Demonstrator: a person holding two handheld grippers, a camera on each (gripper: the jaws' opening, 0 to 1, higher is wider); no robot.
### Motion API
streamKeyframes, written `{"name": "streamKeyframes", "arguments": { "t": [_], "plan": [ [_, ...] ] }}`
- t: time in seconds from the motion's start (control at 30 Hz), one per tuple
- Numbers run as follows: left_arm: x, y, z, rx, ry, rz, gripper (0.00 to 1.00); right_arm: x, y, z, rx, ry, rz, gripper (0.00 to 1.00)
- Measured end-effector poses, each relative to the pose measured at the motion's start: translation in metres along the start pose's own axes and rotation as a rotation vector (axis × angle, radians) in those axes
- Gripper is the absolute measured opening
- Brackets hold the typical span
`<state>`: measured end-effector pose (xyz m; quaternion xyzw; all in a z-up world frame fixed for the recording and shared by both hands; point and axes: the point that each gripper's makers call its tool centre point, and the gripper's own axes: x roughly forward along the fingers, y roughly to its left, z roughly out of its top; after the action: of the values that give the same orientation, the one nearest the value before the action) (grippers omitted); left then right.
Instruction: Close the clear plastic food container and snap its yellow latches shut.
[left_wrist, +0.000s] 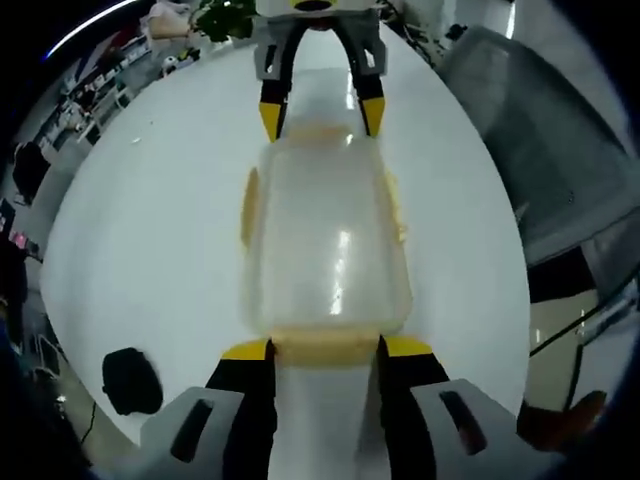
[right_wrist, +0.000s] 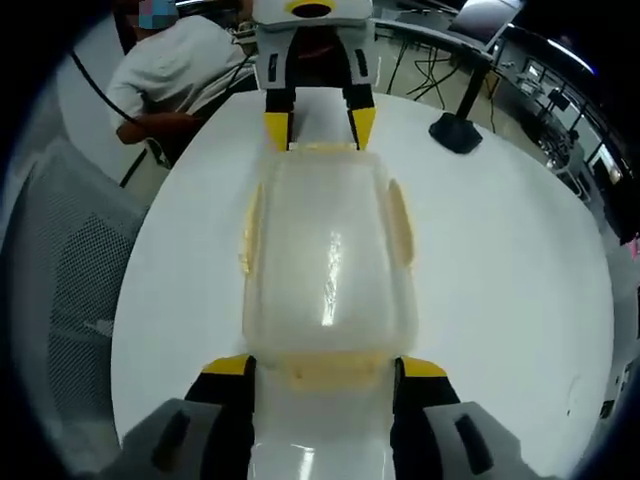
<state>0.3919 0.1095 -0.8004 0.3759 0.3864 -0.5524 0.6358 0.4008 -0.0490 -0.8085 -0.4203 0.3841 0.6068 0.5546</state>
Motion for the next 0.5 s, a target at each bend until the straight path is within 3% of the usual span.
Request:
{"name": "streamKeyframes", "arguments": {
  "t": [0.17, 0.23, 0.27, 0.3, 0.33, 0.5],
  "plan": [
    [-0.0001, 0.0017, -0.0006, -0.004, 0.001, 0.011, 0.38, -0.0001, 0.0005, 0.0002, -0.006, 0.004, 0.000, 0.47],
    [0.0002, 0.0017, -0.0013, 0.004, 0.005, 0.011, 0.37, -0.0013, 0.0010, -0.0018, -0.029, 0.020, 0.006, 0.39],
    [0.0002, 0.0016, -0.0001, 0.005, 0.003, 0.010, 0.37, -0.0033, 0.0017, -0.0078, 0.004, 0.048, -0.007, 0.37],
    [0.0001, 0.0021, -0.0011, -0.005, 0.009, 0.012, 0.37, 0.0009, 0.0030, -0.0002, -0.050, 0.007, 0.006, 0.37],
    [0.0005, 0.0020, -0.0014, -0.007, 0.007, 0.012, 0.37, 0.0008, 0.0052, -0.0037, -0.016, 0.023, 0.000, 0.37],
    [0.0006, 0.0017, -0.0024, -0.011, 0.003, 0.016, 0.37, 0.0008, 0.0062, -0.0022, -0.015, 0.034, -0.001, 0.36]
  ]
}}
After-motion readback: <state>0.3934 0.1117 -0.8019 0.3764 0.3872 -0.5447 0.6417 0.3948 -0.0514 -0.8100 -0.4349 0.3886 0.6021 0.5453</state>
